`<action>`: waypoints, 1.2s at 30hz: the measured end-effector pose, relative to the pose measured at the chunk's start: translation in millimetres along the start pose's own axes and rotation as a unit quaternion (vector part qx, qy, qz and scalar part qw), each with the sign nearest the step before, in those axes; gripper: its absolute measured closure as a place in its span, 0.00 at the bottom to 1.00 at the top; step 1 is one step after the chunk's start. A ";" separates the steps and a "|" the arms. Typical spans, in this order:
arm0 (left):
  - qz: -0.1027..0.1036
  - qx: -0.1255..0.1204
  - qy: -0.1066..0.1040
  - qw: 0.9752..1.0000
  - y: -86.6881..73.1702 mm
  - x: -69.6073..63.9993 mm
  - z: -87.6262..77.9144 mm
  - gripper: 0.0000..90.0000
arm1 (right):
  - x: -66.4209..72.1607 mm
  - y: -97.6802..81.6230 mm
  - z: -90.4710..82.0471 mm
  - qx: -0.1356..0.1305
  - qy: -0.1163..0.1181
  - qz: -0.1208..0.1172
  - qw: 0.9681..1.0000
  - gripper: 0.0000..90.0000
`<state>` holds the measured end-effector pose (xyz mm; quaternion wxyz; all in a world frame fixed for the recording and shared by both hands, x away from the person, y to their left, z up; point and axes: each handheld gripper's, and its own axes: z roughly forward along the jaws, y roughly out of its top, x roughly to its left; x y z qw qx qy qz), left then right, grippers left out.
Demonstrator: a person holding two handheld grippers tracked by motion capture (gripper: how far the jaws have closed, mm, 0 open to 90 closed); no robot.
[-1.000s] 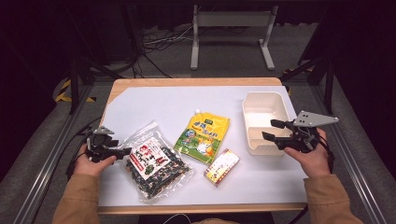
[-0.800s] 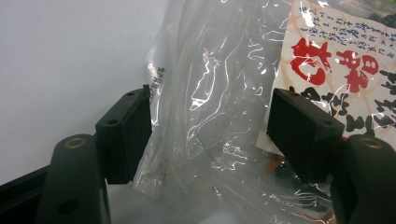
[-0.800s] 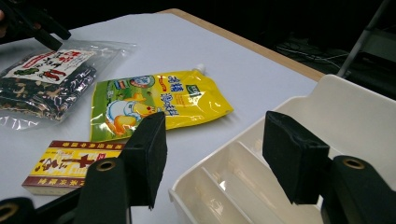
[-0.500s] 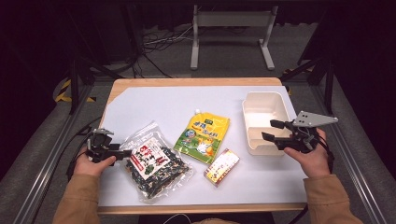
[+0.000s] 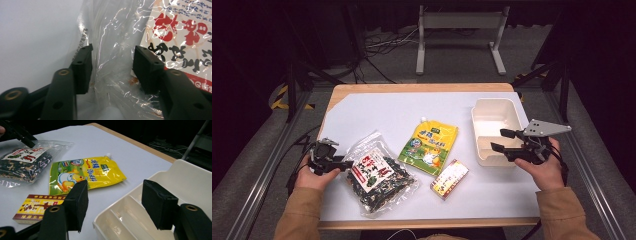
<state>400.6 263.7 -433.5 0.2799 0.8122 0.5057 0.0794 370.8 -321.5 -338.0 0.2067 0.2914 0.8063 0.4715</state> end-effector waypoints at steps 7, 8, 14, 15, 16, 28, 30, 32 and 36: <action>-0.008 0.002 0.028 1.000 1.4 -4.9 1.3 0.79 | 0.7 1.4 0.2 -0.001 0.003 0.002 1.000 0.43; -0.010 0.001 0.030 1.000 1.7 -4.7 1.7 0.80 | 0.5 1.7 -0.3 -0.002 0.003 0.003 1.000 0.42; -0.021 -0.002 0.026 0.999 0.9 -2.6 1.2 0.89 | -2.1 2.8 -4.8 -0.010 0.000 0.011 1.000 0.42; -0.017 0.001 0.031 0.999 1.8 -5.3 1.4 0.91 | -2.0 3.3 -5.1 -0.010 -0.001 0.010 1.000 0.42; -0.017 0.001 0.031 0.999 1.8 -5.3 1.4 0.93 | -2.0 3.3 -5.1 -0.010 -0.001 0.010 1.000 0.42; -0.031 -0.005 0.024 0.999 2.4 -6.6 -0.6 0.98 | -1.7 4.1 -3.5 -0.002 -0.008 0.005 1.000 0.50; -0.041 -0.012 0.003 0.999 2.7 -1.3 -4.5 0.99 | -0.7 3.8 -1.8 0.002 -0.004 0.002 1.000 0.52; -0.041 -0.016 -0.013 0.999 4.9 2.0 -10.5 0.99 | 0.3 3.7 0.1 0.007 -0.002 0.000 1.000 0.56; -0.026 -0.035 -0.031 0.999 12.2 -0.2 -26.1 0.99 | 1.0 4.1 2.6 0.008 -0.003 -0.010 1.000 0.55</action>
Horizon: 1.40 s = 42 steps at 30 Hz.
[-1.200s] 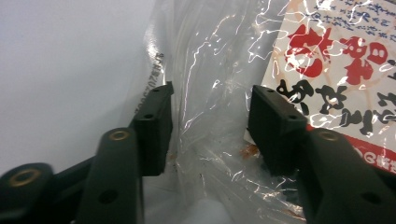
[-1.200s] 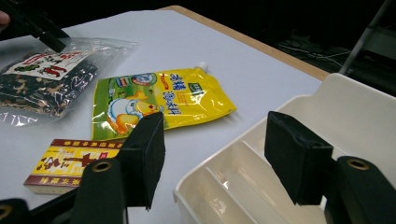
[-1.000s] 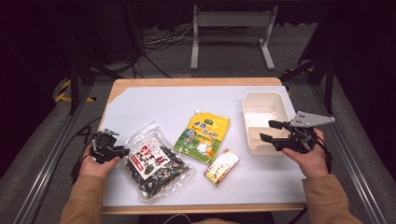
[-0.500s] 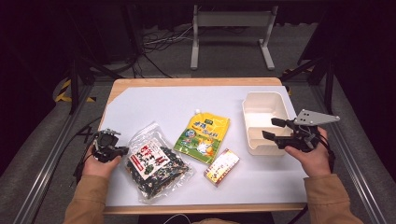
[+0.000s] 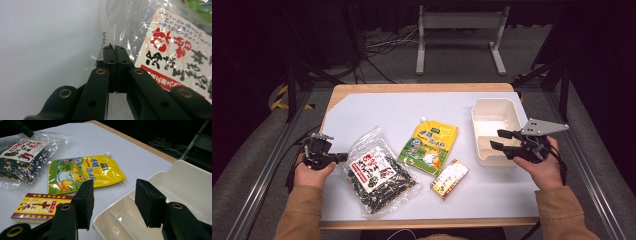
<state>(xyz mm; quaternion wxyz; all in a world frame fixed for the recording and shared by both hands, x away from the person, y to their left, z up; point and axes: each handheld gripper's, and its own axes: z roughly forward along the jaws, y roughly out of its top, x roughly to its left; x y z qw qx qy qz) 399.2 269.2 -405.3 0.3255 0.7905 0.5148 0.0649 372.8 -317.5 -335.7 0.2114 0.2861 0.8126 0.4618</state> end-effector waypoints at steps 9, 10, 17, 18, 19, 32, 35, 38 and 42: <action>0.041 -0.057 -0.010 0.997 9.3 -15.8 -36.3 1.00 | 6.0 7.2 0.2 -0.001 0.001 -0.011 1.000 0.55; 0.041 -0.060 -0.008 0.997 9.6 -17.1 -38.2 1.00 | 6.9 8.3 0.7 0.000 0.002 -0.013 1.000 0.56; 0.098 -0.094 -0.011 0.991 12.7 -26.5 -58.8 1.00 | 10.5 15.7 0.8 -0.002 0.010 -0.020 1.000 0.56; 0.106 -0.102 -0.010 0.989 13.1 -28.8 -63.1 1.00 | 11.1 16.6 1.0 -0.002 0.016 -0.018 1.000 0.55; 0.110 -0.110 -0.013 0.988 13.2 -30.1 -65.2 1.00 | 12.1 17.8 2.0 -0.002 0.025 -0.015 1.000 0.54; 0.195 -0.183 -0.016 0.963 17.6 -63.3 -97.0 0.99 | 32.1 39.7 18.1 -0.001 0.094 -0.024 0.995 0.52; 0.211 -0.193 -0.019 0.958 20.8 -69.7 -99.7 0.99 | 38.9 48.3 21.2 -0.006 0.114 -0.027 0.993 0.51; 0.223 -0.198 -0.020 0.954 23.9 -75.6 -101.1 0.99 | 47.8 58.8 26.2 0.000 0.123 -0.038 0.992 0.50; 0.235 -0.205 -0.025 0.950 27.8 -80.9 -103.1 0.99 | 55.2 71.4 34.8 0.006 0.129 -0.048 0.990 0.49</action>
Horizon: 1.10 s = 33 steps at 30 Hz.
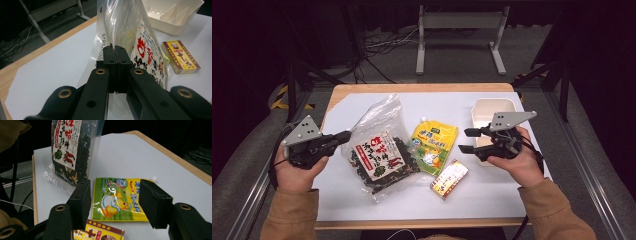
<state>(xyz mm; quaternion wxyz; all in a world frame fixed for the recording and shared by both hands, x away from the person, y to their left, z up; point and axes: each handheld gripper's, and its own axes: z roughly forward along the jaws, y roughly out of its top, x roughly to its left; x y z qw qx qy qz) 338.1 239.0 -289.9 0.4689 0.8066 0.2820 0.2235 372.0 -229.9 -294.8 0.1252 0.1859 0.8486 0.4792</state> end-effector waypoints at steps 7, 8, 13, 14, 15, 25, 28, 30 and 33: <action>0.024 -0.017 -0.009 1.000 10.2 -6.6 2.3 0.99 | 3.8 21.4 24.5 0.010 0.028 -0.003 1.000 0.47; 0.024 -0.019 -0.010 0.999 11.0 -7.8 3.0 0.99 | 3.8 21.4 24.5 0.010 0.028 -0.003 1.000 0.47; 0.036 -0.027 -0.021 0.999 17.8 -14.4 9.5 0.99 | 5.6 31.0 40.0 0.013 0.043 -0.005 0.999 0.47; 0.037 -0.030 -0.025 0.999 19.0 -15.3 11.0 0.99 | 6.1 33.1 43.3 0.013 0.047 -0.005 0.999 0.47; 0.039 -0.031 -0.026 0.998 20.0 -16.0 12.0 0.99 | 6.6 34.6 45.7 0.013 0.049 -0.005 0.999 0.47; 0.054 -0.040 -0.052 0.996 28.9 -27.9 24.3 0.99 | 8.7 44.5 65.5 0.012 0.073 0.005 0.997 0.46; 0.061 -0.042 -0.054 0.996 30.1 -30.8 25.5 0.99 | 9.8 46.1 71.4 0.016 0.084 0.010 0.996 0.46; 0.061 -0.043 -0.054 0.996 30.2 -32.0 25.7 0.99 | 10.4 46.7 72.8 0.019 0.087 0.011 0.996 0.46; 0.065 -0.046 -0.058 0.995 31.0 -34.1 26.4 0.99 | 12.5 47.8 77.2 0.019 0.094 0.009 0.995 0.46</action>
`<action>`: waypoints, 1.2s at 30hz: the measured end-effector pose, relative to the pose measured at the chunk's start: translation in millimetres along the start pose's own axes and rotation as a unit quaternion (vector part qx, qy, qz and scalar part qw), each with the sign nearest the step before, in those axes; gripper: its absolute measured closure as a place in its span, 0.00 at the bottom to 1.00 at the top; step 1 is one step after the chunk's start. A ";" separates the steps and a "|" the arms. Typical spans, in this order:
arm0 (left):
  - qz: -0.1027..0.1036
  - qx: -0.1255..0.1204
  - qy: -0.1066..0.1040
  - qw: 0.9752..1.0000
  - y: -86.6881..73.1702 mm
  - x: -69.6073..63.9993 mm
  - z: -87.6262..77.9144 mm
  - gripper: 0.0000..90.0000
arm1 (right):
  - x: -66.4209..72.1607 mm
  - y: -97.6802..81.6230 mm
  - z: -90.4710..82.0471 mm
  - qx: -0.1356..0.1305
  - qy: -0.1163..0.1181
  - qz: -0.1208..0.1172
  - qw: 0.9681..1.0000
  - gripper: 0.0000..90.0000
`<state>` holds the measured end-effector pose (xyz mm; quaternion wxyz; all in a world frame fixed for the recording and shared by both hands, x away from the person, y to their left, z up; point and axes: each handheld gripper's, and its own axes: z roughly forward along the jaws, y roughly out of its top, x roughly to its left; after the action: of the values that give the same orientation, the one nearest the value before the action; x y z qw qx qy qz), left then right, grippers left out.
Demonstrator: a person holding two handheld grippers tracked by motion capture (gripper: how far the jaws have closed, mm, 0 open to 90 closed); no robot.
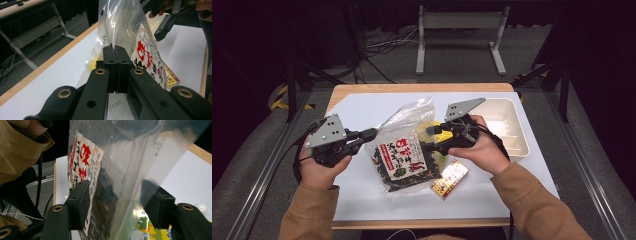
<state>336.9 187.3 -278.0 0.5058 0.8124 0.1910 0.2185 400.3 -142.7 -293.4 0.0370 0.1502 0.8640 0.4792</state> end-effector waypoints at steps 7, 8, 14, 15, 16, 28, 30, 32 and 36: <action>0.001 -0.005 -0.006 1.000 1.4 -3.4 2.1 0.99 | 2.3 1.0 11.6 0.001 0.020 -0.005 1.000 0.49; 0.002 -0.006 -0.007 1.000 1.6 -3.8 2.3 0.99 | 2.3 1.0 11.6 0.001 0.020 -0.005 1.000 0.49; 0.008 -0.005 -0.007 1.000 2.0 -4.9 3.9 0.99 | 4.9 -0.6 18.9 0.039 0.032 -0.015 0.999 0.65; 0.007 -0.006 -0.007 1.000 1.9 -4.7 3.7 0.99 | 6.0 -0.3 19.6 0.047 0.037 -0.014 0.998 0.71; 0.007 -0.005 -0.007 1.000 1.9 -4.4 3.2 0.99 | 6.9 0.0 19.9 0.049 0.046 -0.012 0.998 0.74; -0.005 -0.017 -0.019 1.000 0.9 -1.4 1.2 0.98 | 12.0 3.2 17.6 0.057 0.077 0.006 0.995 0.91; -0.010 -0.022 -0.026 0.999 0.2 -0.4 1.2 0.96 | 11.7 3.2 16.3 0.056 0.080 0.010 0.995 0.91; -0.018 -0.027 -0.029 0.999 -0.9 1.5 0.9 0.91 | 11.0 3.1 14.7 0.059 0.078 0.012 0.995 0.91; -0.044 -0.047 -0.047 0.997 -5.4 7.6 -3.1 0.83 | 6.4 0.5 7.3 0.058 0.075 0.024 0.995 0.91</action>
<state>341.1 195.8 -280.4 0.5612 0.7878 0.1916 0.1662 395.9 -134.7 -296.4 -0.0483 0.1366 0.8868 0.4388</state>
